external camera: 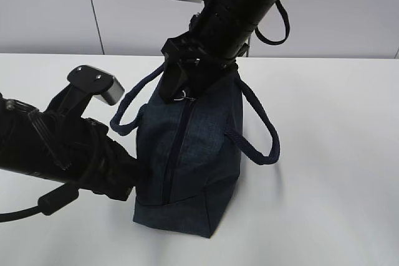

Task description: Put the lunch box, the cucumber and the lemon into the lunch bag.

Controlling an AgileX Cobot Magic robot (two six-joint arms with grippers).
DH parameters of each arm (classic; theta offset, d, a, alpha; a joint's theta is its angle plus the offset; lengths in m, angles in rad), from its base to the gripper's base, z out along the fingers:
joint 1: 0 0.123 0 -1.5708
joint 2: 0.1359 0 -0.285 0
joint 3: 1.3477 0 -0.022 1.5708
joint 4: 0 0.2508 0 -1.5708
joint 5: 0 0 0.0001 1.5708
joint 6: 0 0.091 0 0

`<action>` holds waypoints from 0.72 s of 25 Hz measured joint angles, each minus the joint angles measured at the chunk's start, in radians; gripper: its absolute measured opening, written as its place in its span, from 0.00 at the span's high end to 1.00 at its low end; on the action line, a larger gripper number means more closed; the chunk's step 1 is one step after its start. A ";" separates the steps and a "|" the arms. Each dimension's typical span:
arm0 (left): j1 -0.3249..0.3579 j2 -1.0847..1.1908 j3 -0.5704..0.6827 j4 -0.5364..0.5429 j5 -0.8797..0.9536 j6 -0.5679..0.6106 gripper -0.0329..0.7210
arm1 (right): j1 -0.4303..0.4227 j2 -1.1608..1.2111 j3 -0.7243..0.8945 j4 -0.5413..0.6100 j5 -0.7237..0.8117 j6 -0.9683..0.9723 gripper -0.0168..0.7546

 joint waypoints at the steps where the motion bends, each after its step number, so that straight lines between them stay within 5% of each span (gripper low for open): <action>1: 0.000 0.000 0.000 0.000 0.000 0.000 0.96 | 0.002 0.004 0.000 0.000 0.000 0.002 0.31; 6: 0.000 0.000 0.000 0.000 0.000 0.000 0.96 | 0.002 0.006 0.000 -0.002 0.000 0.002 0.33; 18: 0.000 0.001 0.000 -0.002 0.000 0.000 0.96 | 0.002 0.037 -0.002 0.002 0.000 0.004 0.69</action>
